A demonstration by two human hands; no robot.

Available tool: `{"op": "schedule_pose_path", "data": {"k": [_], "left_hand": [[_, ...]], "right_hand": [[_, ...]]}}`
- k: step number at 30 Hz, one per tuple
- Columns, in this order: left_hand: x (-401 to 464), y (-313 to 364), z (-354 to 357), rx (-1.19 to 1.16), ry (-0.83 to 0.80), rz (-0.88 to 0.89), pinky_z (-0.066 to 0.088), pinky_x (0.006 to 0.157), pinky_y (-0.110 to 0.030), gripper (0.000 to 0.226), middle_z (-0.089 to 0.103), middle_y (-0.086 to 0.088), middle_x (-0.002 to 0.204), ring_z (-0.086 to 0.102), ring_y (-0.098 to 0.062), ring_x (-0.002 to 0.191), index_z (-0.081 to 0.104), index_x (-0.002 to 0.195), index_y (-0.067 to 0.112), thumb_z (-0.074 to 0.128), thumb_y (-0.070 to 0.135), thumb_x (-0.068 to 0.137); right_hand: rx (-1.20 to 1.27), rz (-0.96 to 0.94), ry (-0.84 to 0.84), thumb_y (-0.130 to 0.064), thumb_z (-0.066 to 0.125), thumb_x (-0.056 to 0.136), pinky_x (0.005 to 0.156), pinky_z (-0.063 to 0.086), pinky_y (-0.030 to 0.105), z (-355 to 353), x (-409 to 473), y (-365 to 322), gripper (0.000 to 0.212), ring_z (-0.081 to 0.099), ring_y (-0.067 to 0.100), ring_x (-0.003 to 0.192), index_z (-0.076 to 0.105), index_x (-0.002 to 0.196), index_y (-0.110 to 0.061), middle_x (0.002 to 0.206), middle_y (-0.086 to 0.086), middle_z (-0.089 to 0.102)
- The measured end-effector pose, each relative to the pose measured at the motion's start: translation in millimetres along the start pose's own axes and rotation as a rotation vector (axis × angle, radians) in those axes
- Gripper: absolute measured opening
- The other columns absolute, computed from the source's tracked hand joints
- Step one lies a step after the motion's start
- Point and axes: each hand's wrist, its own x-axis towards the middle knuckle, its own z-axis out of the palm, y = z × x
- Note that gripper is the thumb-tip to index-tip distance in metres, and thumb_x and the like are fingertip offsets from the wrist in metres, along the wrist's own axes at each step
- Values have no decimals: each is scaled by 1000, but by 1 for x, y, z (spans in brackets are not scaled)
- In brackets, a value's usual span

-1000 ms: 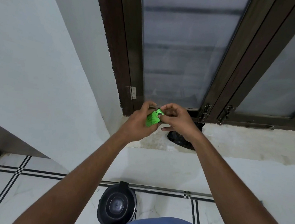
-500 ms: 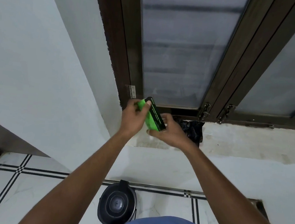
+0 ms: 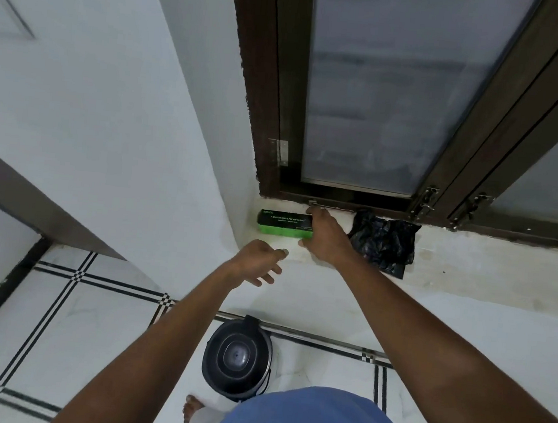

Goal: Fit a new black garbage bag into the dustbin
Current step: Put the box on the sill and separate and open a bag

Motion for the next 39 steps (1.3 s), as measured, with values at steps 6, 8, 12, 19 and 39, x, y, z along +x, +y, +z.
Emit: {"op": "schedule_pose_path", "data": {"k": [6,8,12,19,39], "left_hand": [[6,-4,2,-7,26,93,64,96,-47,34,82,-5,114,80,-26,100,71,119,8,67,39,106],[11,6,7,27,13,148,64,91,-42,25,82,-5,114,79,-24,97,73,119,12,70,31,104],[25,38,42,182,-169,277,55,77,-31,24,82,-9,110,76,-18,91,77,119,19,78,32,99],[69,60,123,857,47,695,59,99,-44,68,53,-10,151,62,-30,126,50,160,30,74,36,97],[4,21,53,-166,-439,299,52,113,-46,38,81,-13,129,72,-33,126,77,131,13,69,35,101]], "right_hand": [[112,-47,288,-42,73,102,101,58,47,1,-34,14,47,62,30,128,64,137,-13,135,8,66],[116,-42,428,-35,68,104,96,58,49,-3,-52,26,30,63,27,119,68,125,-14,123,4,69],[-34,91,644,-31,67,99,100,51,51,-10,-89,60,30,60,34,122,68,125,-15,129,7,70],[-34,319,396,-40,78,95,99,58,48,-17,-141,106,85,66,40,120,40,166,-12,136,20,67],[1137,381,107,-38,85,98,59,43,24,-58,-165,39,26,46,11,55,79,92,-13,67,-4,59]]}}
